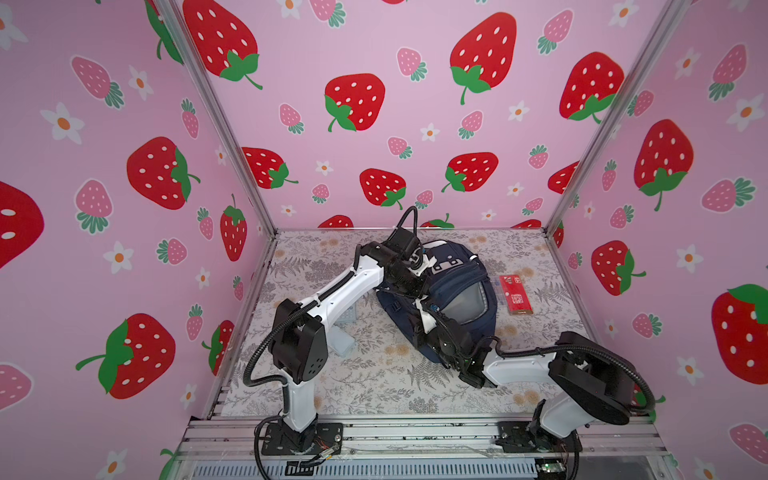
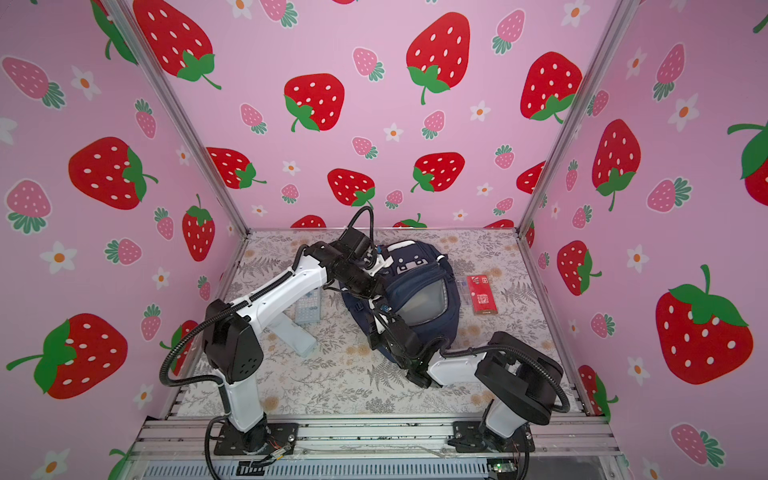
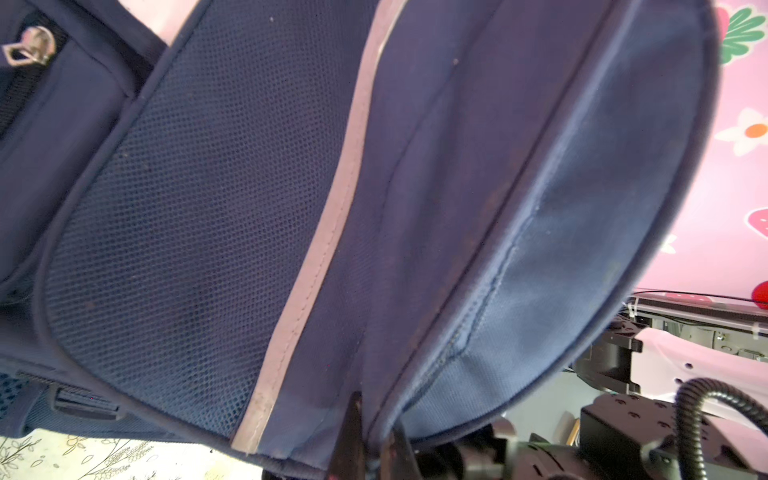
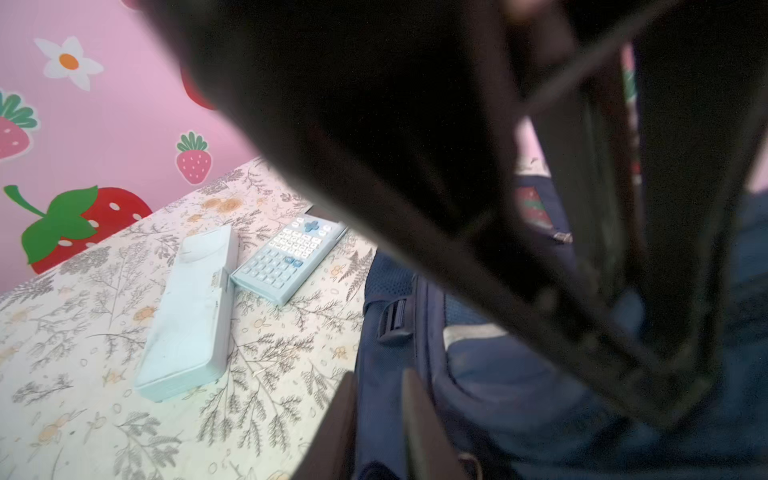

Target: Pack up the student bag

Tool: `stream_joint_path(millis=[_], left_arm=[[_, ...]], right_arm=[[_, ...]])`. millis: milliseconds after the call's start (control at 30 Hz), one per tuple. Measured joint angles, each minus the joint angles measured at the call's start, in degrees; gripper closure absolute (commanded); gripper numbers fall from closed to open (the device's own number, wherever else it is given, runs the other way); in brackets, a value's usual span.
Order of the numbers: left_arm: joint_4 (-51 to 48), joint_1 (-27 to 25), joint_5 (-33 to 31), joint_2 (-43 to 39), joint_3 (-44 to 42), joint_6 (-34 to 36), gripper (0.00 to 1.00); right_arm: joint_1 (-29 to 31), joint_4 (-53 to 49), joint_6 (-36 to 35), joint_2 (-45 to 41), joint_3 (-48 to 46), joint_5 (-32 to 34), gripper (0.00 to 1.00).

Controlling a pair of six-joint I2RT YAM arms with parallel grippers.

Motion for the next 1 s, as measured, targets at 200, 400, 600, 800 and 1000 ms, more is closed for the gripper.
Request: stream_joint_path(millis=[200,400,600,800,1000], left_arm=[[5.38,0.46,-3.37,-6.27,-8.79,4.55,1.00],[6.45,0.33,-8.59,-6.86,-13.03,9.11,1.00],[6.51,-0.26,-14.10,-6.84,-15.82,13.75,1.00],[6.56,-0.55,-15.32,-7.56,-16.39,15.17,0.63],[5.46,-0.33,-17.03,-11.32,-16.37,12.31,0.01]], right_arm=[[2.10,-12.57,2.38,-11.67,-1.46,0.17,0.35],[2.23,-29.35,7.32,-34.45,-4.37,3.54,0.24],[-1.40,-51.82,15.12,-44.11,1.25,11.15,0.12],[-12.31,-68.72,23.76,-33.11,14.36,12.70,0.00],[-20.02,-73.33,26.77,-29.11,15.39,10.49,0.00]])
